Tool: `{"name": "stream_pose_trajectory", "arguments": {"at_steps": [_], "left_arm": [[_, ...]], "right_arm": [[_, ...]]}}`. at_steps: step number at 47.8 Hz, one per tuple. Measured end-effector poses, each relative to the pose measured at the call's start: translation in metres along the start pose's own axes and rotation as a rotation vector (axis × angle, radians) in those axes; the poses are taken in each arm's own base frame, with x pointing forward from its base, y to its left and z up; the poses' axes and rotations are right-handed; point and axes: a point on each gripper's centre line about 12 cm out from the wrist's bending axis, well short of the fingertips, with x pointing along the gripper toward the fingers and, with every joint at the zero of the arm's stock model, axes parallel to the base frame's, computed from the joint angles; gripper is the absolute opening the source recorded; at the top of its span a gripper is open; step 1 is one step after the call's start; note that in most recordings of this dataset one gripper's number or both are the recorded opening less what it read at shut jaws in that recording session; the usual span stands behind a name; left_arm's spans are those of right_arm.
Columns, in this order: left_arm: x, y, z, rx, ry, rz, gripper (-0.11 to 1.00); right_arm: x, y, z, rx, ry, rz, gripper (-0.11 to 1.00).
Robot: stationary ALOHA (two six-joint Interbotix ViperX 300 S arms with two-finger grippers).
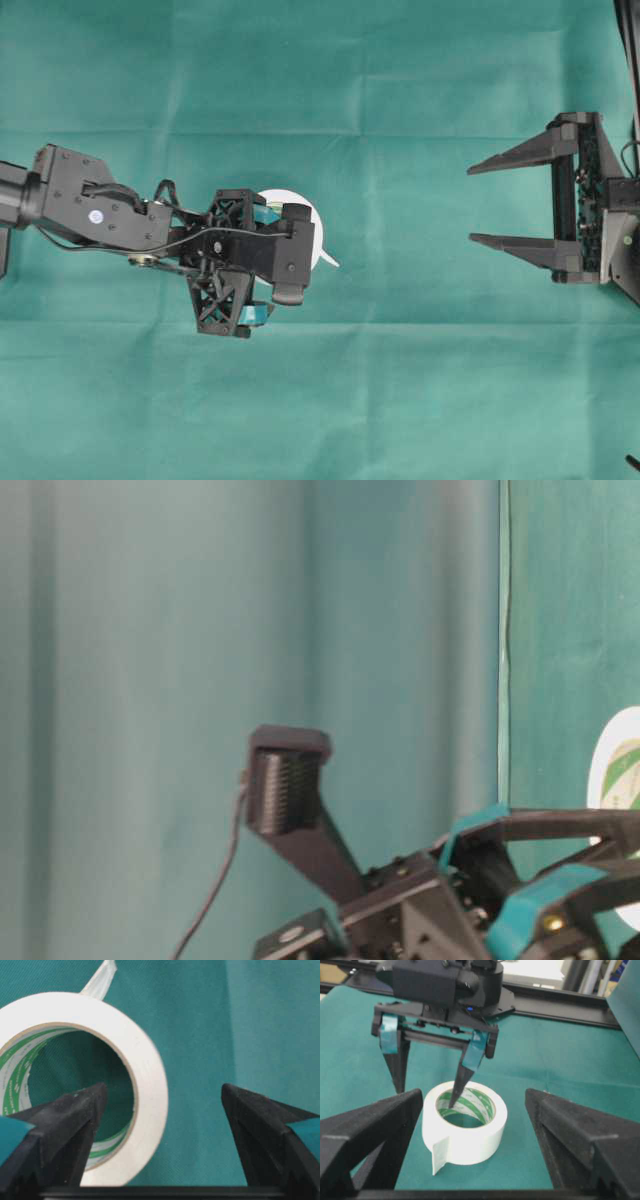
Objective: Peel off the duct tape with your right arm.
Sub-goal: 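Insert left gripper finger into roll core and clamp the rim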
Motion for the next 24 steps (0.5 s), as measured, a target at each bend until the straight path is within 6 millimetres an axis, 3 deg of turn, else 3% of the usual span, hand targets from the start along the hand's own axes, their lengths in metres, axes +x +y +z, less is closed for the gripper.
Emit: {"name": "stream_pose_trajectory", "arguments": {"at_steps": [24], "left_arm": [[0.021,0.012,-0.02,-0.019,0.07,0.016,0.91]], "right_arm": [[0.004,0.0,-0.005,0.0,0.009,0.0,0.76]]}}
